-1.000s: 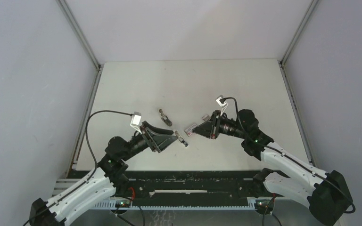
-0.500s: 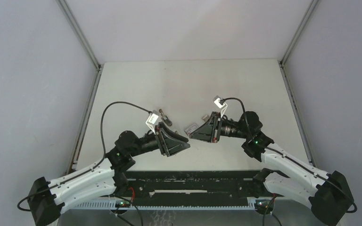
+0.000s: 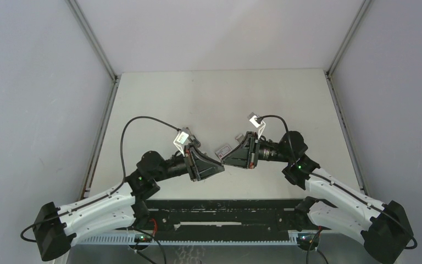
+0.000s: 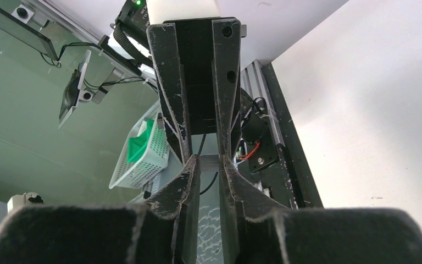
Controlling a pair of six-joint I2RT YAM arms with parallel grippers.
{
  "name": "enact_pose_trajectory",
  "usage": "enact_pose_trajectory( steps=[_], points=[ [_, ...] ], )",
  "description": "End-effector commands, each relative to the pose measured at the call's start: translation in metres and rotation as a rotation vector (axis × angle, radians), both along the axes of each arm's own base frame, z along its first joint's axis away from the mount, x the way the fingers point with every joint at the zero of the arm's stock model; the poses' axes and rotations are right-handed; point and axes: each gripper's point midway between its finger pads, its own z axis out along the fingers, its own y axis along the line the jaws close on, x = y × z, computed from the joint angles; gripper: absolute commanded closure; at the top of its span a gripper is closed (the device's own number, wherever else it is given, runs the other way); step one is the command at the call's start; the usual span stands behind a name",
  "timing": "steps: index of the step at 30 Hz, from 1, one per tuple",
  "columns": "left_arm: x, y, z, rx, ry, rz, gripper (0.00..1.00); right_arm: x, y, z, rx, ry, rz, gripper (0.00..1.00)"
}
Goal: Load the staples into the stapler
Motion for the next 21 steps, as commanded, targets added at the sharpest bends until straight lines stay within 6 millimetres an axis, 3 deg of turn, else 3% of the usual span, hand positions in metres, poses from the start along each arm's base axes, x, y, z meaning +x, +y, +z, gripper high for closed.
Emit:
enact_pose_trajectory(
  steps=[1, 7, 21],
  points=[
    [-0.0016, 0.0006, 0.0407, -0.092, -0.07, 0.001, 0.71, -0.0069, -0.0014, 0.013, 0.036, -0.047, 0.019, 0.85],
    [-0.0015, 0.0015, 0.0423, -0.099, -0.066, 0.005, 0.76, -0.0096, -0.0005, 0.0108, 0.029, -0.042, 0.031, 0.85],
    [-0.0065, 0.0043, 0.0503, -0.131, -0.073, -0.01, 0.72, -0.0133, 0.0005, 0.0058, 0.011, -0.035, 0.042, 0.84]
  ],
)
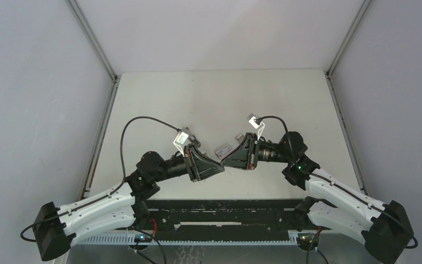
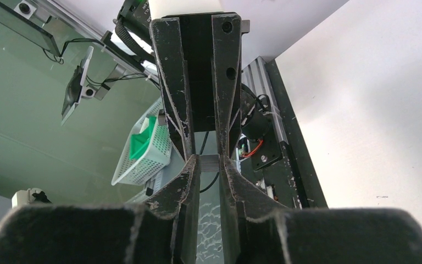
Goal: Load the staples into the stapler
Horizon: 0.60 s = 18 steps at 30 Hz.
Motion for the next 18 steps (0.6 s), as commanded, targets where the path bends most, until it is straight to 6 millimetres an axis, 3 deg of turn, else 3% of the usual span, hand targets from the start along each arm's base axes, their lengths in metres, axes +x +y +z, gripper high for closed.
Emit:
enact_pose_trajectory(
  steps=[1, 9, 15, 18],
  points=[
    [-0.005, 0.004, 0.047, -0.122, -0.072, -0.004, 0.72, -0.008, 0.0, 0.006, 0.012, -0.032, 0.024, 0.84],
    [-0.005, 0.006, 0.05, -0.131, -0.079, 0.003, 0.87, -0.008, 0.001, -0.002, -0.013, -0.021, 0.027, 0.84],
    [-0.005, 0.006, 0.042, -0.118, -0.064, 0.005, 0.92, -0.004, 0.001, -0.008, -0.034, -0.033, 0.003, 0.83],
    [-0.004, 0.006, 0.029, -0.085, -0.041, 0.009, 0.92, 0.001, -0.001, -0.009, -0.041, -0.046, -0.02, 0.77]
  ],
)
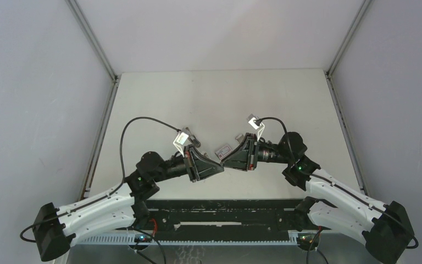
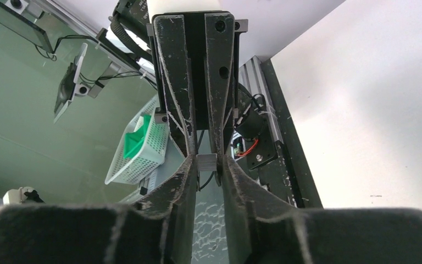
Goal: Load the staples into the stapler
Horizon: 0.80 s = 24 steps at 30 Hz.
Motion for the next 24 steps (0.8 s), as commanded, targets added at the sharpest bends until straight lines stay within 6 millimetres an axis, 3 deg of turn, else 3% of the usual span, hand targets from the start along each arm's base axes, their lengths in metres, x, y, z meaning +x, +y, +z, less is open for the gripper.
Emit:
enact_pose_trajectory(
  steps=[1, 9, 13, 21, 24],
  points=[
    [-0.001, 0.005, 0.023, -0.07, -0.041, 0.014, 0.93, 0.003, -0.002, -0.007, -0.033, -0.03, -0.021, 0.75],
    [0.005, 0.009, -0.041, 0.125, 0.058, 0.061, 0.94, 0.016, -0.008, -0.008, -0.039, -0.055, -0.071, 0.57],
    [0.016, 0.019, -0.092, 0.33, 0.109, 0.133, 0.94, 0.028, -0.016, -0.014, -0.061, -0.055, -0.126, 0.54],
    [0.023, 0.044, -0.189, 0.792, 0.26, 0.189, 0.95, 0.062, -0.042, -0.07, -0.288, -0.044, -0.349, 0.55],
    [0.026, 0.049, -0.204, 0.894, 0.271, 0.212, 0.95, 0.065, -0.049, -0.083, -0.339, -0.044, -0.388, 0.55]
  ],
)
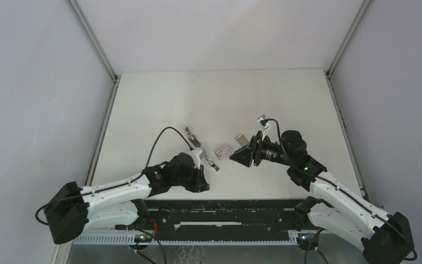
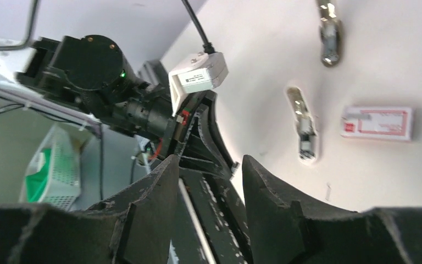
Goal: Load the staples into the stapler
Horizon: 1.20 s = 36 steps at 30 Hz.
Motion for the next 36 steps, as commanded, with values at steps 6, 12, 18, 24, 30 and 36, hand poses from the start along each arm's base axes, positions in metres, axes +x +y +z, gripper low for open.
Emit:
enact_pose_trajectory(
  steps=[6, 12, 18, 24, 30, 36],
  points=[
    [0.017, 0.003, -0.014, 0.248, -0.016, -0.009, 0.95, 0.012, -0.026, -0.044, -0.183, -0.018, -0.132, 0.55],
    [0.021, -0.007, -0.024, 0.322, -0.006, -0.036, 0.95, 0.011, -0.034, -0.053, -0.225, -0.031, -0.15, 0.55],
    [0.02, -0.023, -0.031, 0.365, 0.013, -0.08, 0.94, 0.009, -0.038, -0.06, -0.24, -0.028, -0.158, 0.56],
    [0.023, -0.024, -0.044, 0.417, 0.029, -0.088, 0.86, 0.006, -0.043, -0.066, -0.258, -0.025, -0.168, 0.56],
    [0.023, -0.024, -0.05, 0.436, 0.035, -0.102, 0.62, 0.006, -0.045, -0.067, -0.26, -0.021, -0.173, 0.56],
    [0.02, -0.028, -0.052, 0.412, 0.042, -0.122, 0.49, 0.007, -0.044, -0.068, -0.257, -0.016, -0.175, 0.56]
  ],
)
